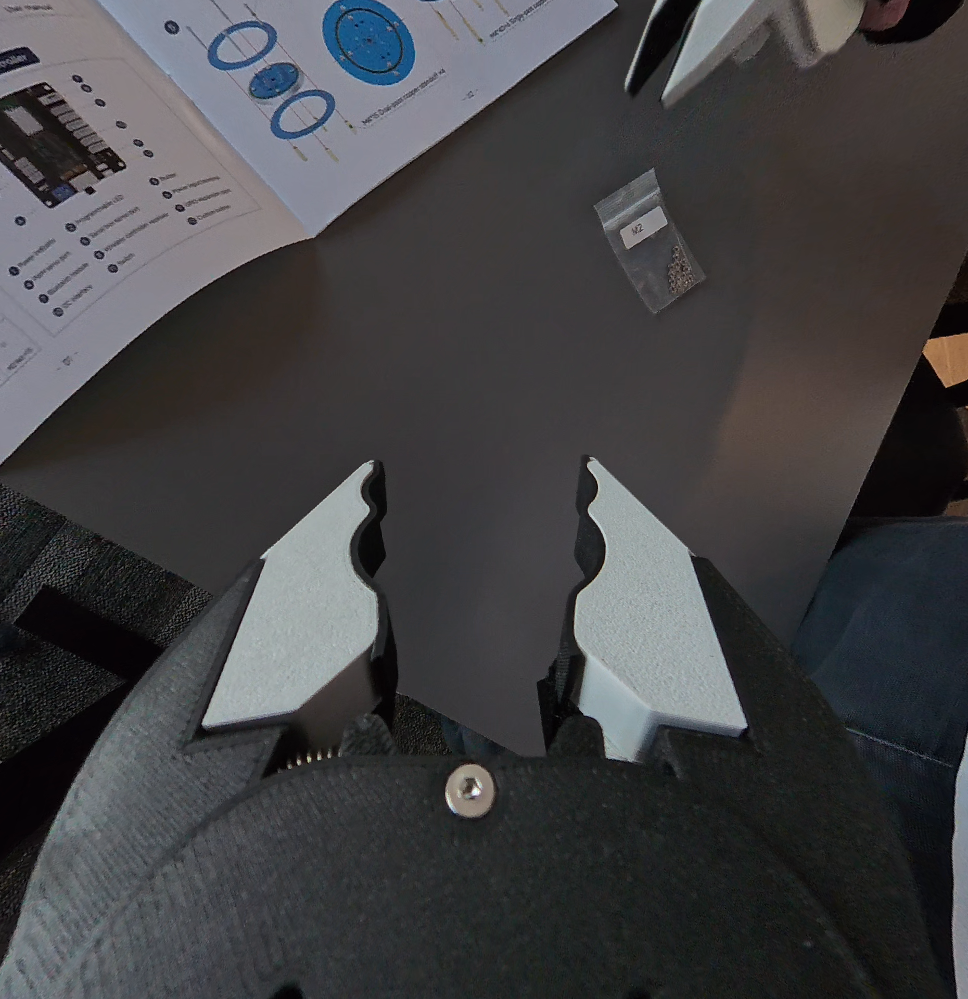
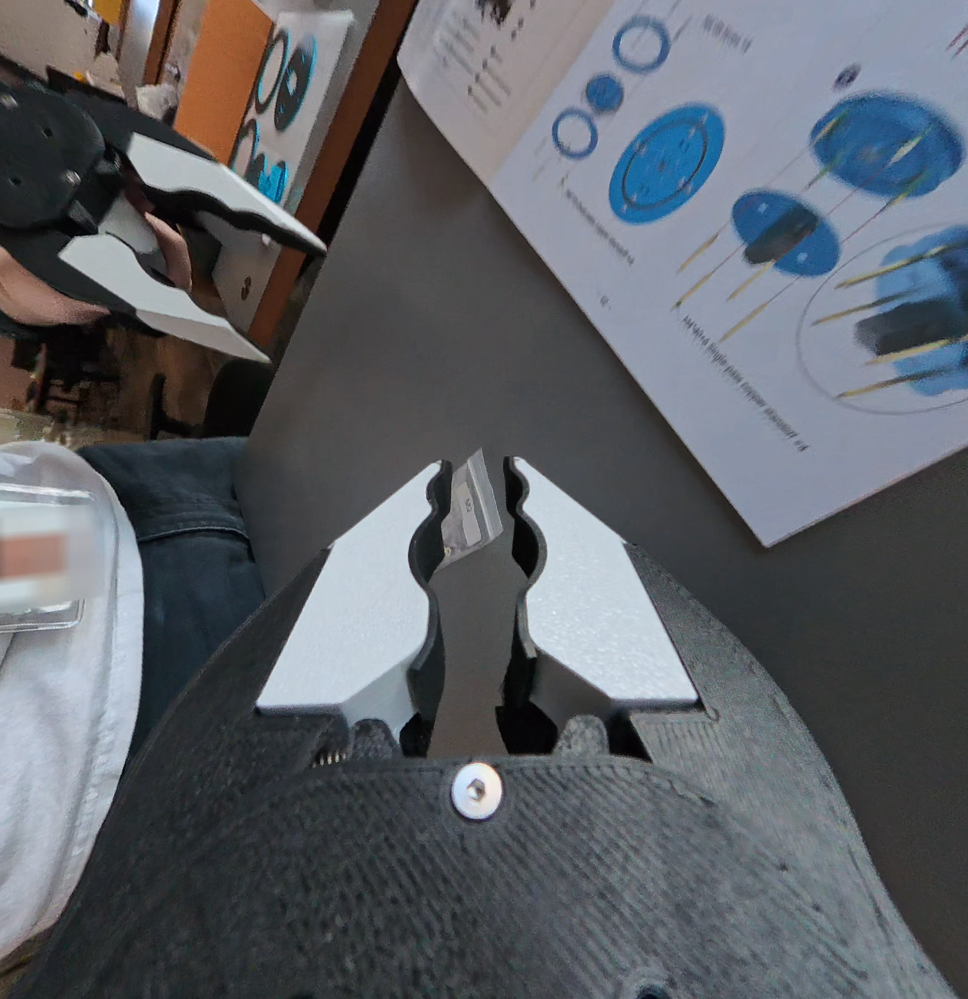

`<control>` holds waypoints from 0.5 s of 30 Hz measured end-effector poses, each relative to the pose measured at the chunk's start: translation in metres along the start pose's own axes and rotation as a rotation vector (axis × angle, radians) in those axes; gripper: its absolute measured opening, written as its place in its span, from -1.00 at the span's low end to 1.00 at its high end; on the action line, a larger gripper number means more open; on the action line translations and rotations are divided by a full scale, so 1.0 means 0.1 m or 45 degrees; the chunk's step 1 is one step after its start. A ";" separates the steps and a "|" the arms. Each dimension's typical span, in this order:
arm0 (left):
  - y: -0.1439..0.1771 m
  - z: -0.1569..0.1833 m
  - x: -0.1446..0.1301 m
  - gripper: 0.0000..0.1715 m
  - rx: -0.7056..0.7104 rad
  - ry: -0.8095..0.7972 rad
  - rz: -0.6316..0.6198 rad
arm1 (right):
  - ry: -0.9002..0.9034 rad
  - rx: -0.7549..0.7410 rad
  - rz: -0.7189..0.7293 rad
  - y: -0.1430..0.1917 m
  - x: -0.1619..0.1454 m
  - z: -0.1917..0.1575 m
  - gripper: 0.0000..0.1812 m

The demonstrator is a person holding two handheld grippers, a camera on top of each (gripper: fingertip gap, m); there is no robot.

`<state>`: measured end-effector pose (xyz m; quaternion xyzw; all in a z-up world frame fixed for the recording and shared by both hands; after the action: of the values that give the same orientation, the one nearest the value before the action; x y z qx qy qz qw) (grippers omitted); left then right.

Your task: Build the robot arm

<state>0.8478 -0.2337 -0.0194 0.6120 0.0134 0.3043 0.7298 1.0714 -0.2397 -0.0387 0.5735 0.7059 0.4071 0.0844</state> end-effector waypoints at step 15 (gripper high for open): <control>1.99 -0.16 -0.91 -0.16 0.279 0.481 0.653 | 0.664 -0.106 0.814 0.74 1.90 -2.07 -0.34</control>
<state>0.6827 -0.2486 0.1242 0.6030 0.0267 0.5830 0.5439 0.9427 -0.1704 0.2124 0.6375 0.4729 0.5728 -0.2047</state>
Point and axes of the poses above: each gripper's, where its closed fingertips meet, y back along the fingers, x out of its top, z = x × y across the jaws, the point moved 4 cm from there along y, back along the fingers, and after that the axes turned 14 degrees about -z, right-handed, at the moved point
